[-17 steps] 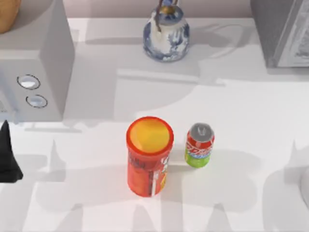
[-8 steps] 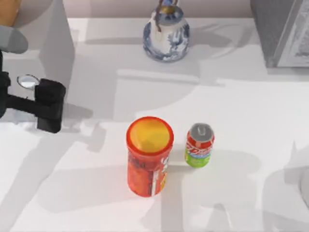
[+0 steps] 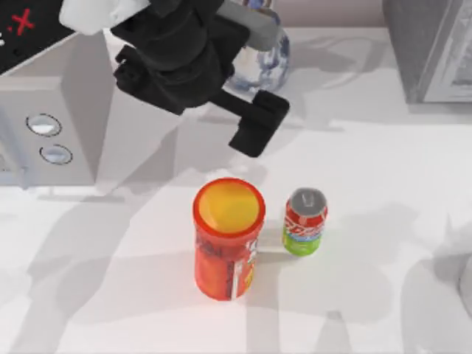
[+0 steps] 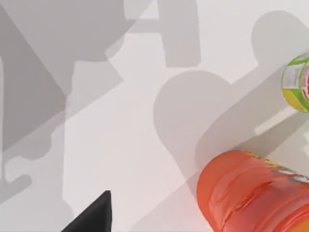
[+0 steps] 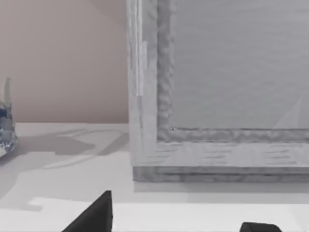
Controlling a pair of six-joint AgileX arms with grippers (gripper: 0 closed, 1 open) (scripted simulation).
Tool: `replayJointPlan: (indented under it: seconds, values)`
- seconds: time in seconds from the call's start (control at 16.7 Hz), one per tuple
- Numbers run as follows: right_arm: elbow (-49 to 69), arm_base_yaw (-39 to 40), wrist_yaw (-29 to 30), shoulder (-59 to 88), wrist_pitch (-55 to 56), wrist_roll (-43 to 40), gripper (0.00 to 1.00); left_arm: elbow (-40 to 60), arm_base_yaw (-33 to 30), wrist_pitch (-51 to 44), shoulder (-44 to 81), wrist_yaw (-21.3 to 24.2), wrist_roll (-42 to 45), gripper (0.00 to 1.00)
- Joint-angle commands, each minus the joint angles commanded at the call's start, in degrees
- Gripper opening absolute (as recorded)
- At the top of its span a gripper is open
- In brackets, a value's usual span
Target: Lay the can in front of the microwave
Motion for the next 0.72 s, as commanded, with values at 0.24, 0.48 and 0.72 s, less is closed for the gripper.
replayJointPlan:
  seconds: [0.24, 0.48, 0.72]
  values:
    - [0.0, 0.0, 0.0, 0.0, 0.0, 0.0, 1.0, 20.3, -6.6, -11.7, 20.4, 0.0, -0.6, 1.0]
    - [0.0, 0.0, 0.0, 0.0, 0.0, 0.0, 1.0, 33.4, -10.9, -18.8, 32.0, 0.1, -1.2, 1.0]
    - [0.0, 0.0, 0.0, 0.0, 0.0, 0.0, 1.0, 37.1, -12.1, -20.7, 34.9, 0.1, -1.4, 1.0]
